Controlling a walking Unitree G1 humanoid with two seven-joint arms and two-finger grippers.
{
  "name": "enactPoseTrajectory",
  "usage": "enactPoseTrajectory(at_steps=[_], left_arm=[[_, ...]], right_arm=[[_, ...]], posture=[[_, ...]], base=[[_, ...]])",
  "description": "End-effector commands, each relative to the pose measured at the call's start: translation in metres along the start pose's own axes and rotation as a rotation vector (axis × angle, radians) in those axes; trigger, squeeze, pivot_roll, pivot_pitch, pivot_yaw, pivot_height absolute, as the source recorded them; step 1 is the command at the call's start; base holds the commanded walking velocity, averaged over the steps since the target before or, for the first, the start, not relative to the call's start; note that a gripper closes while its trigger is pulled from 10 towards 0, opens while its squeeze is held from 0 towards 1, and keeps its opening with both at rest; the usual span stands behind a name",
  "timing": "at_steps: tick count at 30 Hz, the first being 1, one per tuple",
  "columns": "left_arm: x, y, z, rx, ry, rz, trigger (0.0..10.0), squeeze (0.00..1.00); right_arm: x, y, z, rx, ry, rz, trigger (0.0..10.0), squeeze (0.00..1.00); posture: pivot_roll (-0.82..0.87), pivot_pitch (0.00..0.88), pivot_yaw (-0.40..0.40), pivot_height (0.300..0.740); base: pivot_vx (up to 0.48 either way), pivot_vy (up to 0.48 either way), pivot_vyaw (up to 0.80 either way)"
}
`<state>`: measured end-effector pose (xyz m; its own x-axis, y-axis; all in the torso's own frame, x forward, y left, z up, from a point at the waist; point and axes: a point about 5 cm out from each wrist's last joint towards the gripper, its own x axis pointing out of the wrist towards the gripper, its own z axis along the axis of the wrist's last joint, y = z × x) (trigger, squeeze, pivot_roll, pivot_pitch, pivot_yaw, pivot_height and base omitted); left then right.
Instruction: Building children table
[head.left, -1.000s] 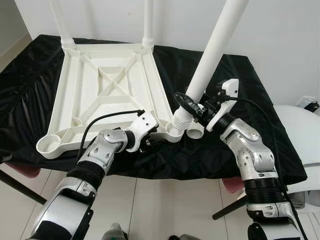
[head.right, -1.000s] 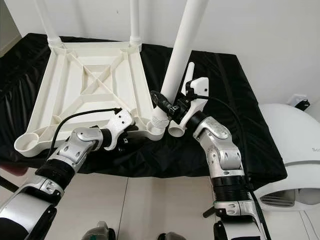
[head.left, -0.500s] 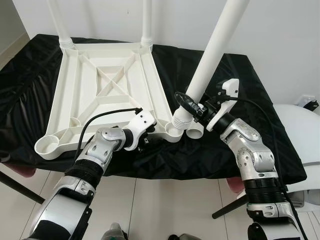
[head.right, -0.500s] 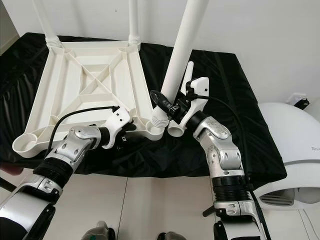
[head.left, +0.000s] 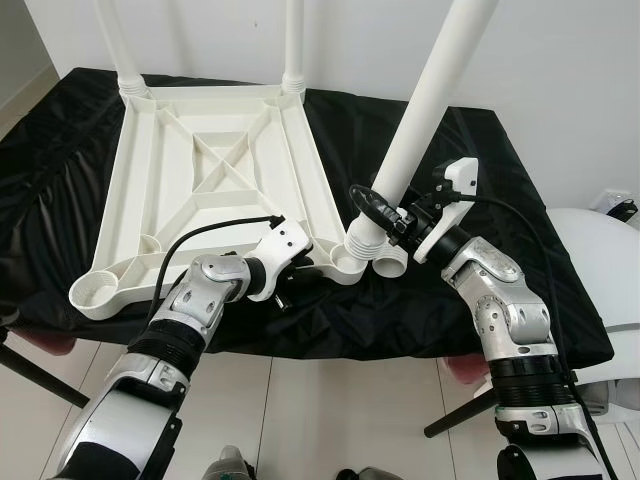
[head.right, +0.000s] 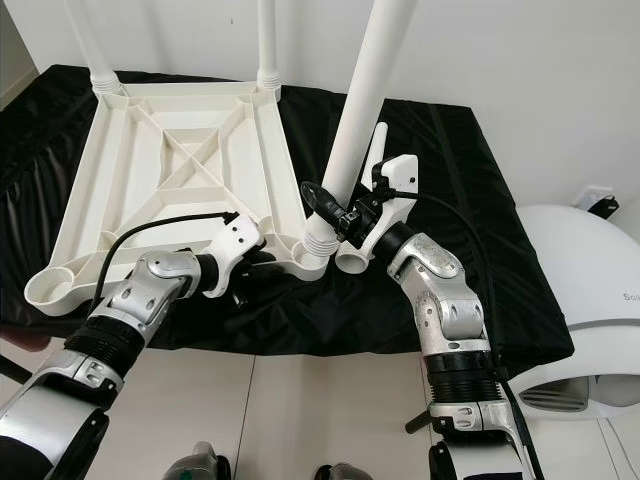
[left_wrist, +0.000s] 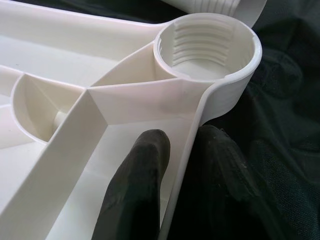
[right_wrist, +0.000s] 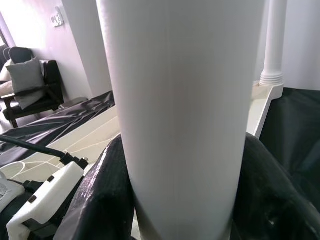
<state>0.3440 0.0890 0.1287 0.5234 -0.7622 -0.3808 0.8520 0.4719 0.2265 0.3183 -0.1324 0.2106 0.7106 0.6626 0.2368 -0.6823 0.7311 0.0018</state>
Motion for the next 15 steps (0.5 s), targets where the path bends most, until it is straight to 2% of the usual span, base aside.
enactPoseTrajectory(at_steps=[1, 6, 7, 15], left_arm=[[0.000, -0.004, -0.003, 0.000, 0.005, -0.013, 0.0, 0.00], [0.000, -0.005, -0.002, 0.008, 0.006, -0.024, 0.0, 0.00], [0.000, -0.005, -0.003, 0.012, 0.012, -0.023, 10.0, 0.00], [-0.001, -0.006, -0.002, 0.016, 0.023, -0.018, 10.0, 0.00]], right_arm=[[-0.001, -0.001, -0.003, -0.018, 0.010, 0.003, 10.0, 0.00], [-0.002, -0.001, -0.011, -0.014, 0.029, 0.006, 10.0, 0.00], [-0.002, -0.001, -0.015, -0.010, 0.036, 0.012, 10.0, 0.00], [-0.001, 0.000, -0.027, 0.005, 0.048, 0.027, 10.0, 0.00]], posture=[[0.03, 0.031, -0.034, 0.740], [0.04, 0.032, -0.035, 0.740], [0.04, 0.032, -0.036, 0.740], [0.04, 0.037, -0.038, 0.740]], base=[[0.000, 0.000, 0.00], [0.000, 0.000, 0.00], [0.000, 0.000, 0.00], [0.000, 0.000, 0.00]])
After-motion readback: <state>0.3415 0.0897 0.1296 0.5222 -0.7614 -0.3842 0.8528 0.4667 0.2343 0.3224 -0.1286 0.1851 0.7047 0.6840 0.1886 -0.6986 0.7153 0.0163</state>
